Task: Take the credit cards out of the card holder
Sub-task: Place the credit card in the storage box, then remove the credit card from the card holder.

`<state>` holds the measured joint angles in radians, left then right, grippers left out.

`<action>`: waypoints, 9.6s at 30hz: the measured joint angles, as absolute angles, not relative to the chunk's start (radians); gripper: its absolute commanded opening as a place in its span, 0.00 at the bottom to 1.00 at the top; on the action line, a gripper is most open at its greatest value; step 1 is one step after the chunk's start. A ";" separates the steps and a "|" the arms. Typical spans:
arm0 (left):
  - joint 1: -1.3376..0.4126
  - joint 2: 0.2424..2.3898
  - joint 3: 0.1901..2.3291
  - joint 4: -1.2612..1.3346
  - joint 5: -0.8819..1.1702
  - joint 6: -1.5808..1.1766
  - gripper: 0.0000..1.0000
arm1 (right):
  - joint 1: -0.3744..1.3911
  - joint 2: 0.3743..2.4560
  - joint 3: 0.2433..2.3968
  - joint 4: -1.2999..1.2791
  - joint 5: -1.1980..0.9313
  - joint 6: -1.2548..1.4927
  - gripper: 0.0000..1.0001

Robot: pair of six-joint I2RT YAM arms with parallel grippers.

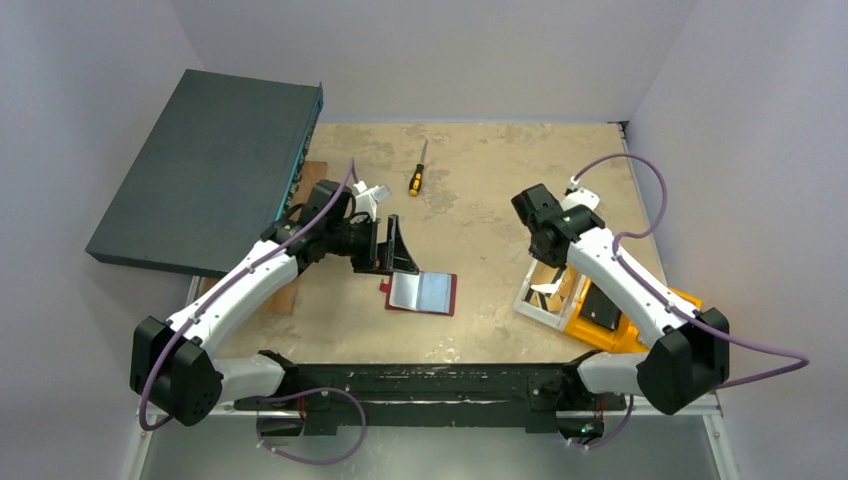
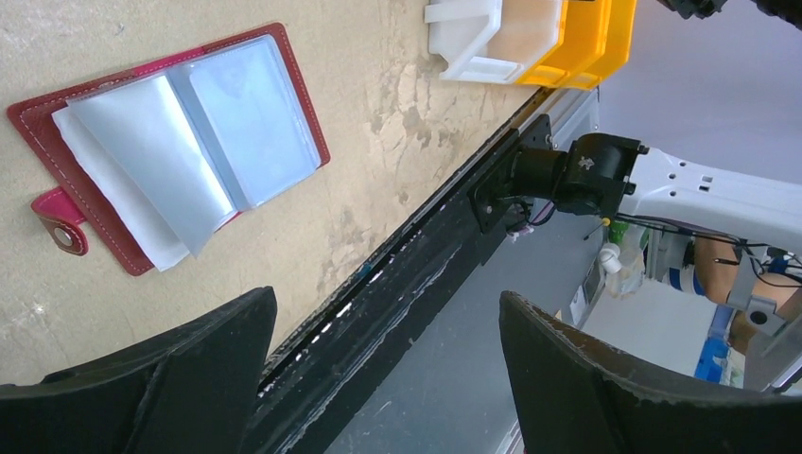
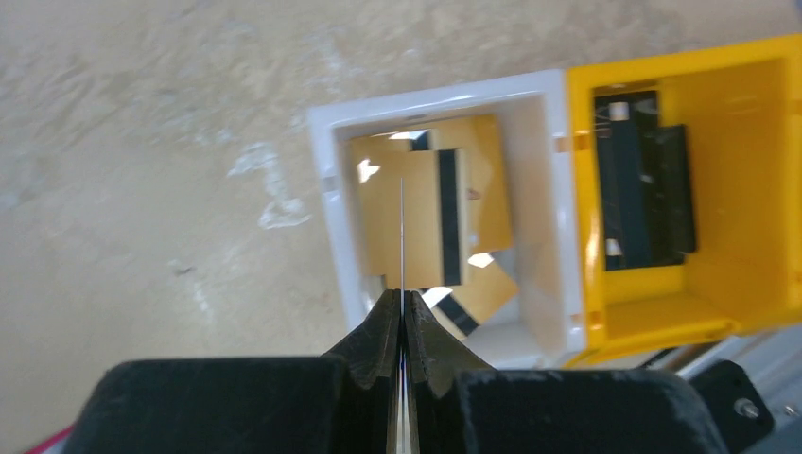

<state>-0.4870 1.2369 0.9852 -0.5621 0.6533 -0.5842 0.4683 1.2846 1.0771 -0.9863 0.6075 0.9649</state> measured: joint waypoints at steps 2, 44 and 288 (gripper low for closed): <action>-0.487 1.240 0.985 -0.563 0.653 -0.582 0.88 | 0.442 1.307 1.094 -1.060 0.664 1.002 0.00; -0.500 1.279 0.985 -0.565 0.653 -0.579 0.88 | 0.183 1.349 1.099 -1.322 0.834 1.131 0.83; -0.903 1.544 0.805 -0.210 0.115 -0.540 0.00 | 0.772 1.488 0.656 0.069 -0.104 1.018 0.25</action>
